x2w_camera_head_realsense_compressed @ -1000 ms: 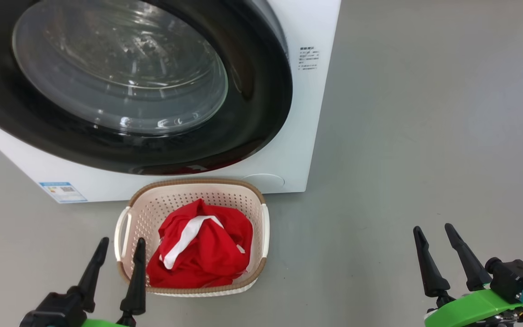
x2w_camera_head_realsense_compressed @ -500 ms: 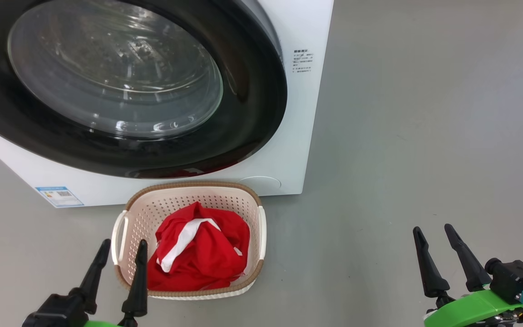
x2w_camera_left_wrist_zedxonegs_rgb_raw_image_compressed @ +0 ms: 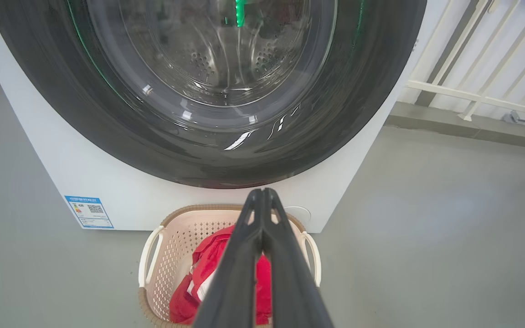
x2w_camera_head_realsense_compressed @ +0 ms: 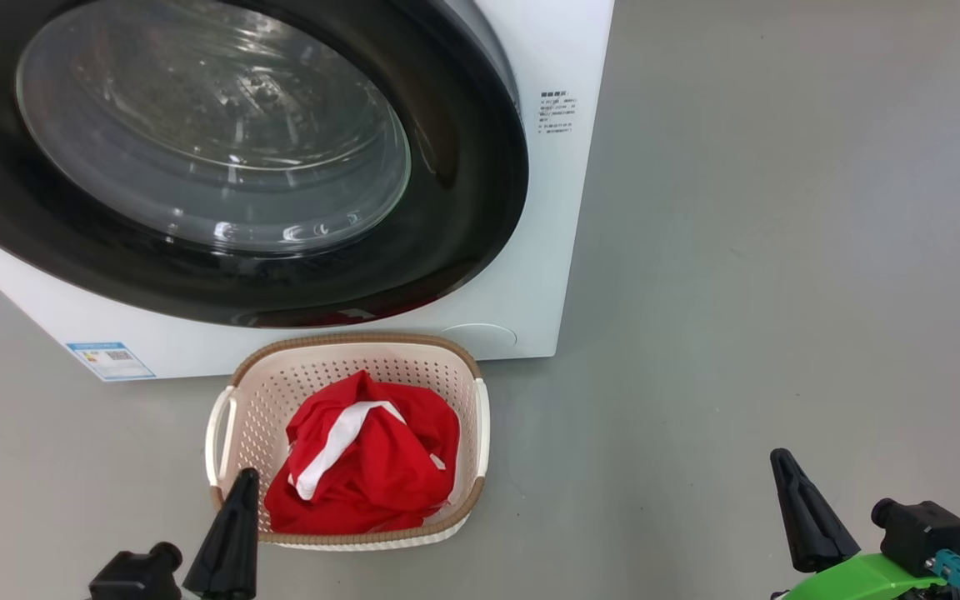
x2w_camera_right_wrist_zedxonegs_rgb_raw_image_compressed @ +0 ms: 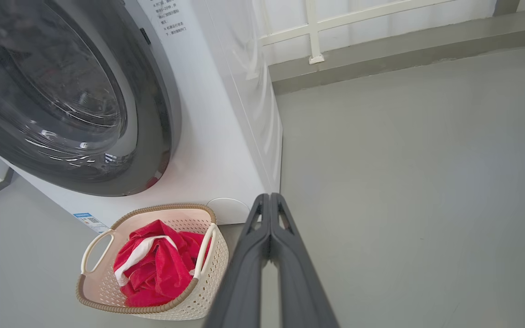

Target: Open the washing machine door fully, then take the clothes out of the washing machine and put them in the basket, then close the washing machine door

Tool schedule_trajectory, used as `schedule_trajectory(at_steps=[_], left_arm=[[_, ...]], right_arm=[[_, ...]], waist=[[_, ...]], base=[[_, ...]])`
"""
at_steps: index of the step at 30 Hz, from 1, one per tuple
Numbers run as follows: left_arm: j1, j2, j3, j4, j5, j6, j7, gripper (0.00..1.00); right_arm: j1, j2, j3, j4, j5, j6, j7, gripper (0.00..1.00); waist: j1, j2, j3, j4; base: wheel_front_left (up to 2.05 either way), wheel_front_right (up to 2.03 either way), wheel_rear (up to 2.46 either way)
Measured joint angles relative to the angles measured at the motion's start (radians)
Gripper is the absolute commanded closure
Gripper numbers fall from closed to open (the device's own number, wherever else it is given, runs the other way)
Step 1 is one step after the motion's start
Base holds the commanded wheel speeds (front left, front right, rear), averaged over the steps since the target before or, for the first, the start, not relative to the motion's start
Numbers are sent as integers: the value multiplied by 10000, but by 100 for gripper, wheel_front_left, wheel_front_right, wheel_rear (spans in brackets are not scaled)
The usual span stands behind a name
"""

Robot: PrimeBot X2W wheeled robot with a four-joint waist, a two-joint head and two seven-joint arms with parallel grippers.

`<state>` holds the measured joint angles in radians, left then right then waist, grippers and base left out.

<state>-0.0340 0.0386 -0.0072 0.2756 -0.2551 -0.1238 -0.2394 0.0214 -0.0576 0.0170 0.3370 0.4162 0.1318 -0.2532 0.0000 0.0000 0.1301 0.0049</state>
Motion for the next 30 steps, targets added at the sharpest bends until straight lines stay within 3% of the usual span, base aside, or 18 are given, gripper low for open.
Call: schedule_trajectory(at_steps=[30], left_arm=[[64, 35, 27, 21, -3264, 0, 673, 100]], right_arm=[[-35, -12, -115, -109, 2821, 0, 719, 100]], waist=[[1, 0, -311, -11]], base=[[0, 0, 0]])
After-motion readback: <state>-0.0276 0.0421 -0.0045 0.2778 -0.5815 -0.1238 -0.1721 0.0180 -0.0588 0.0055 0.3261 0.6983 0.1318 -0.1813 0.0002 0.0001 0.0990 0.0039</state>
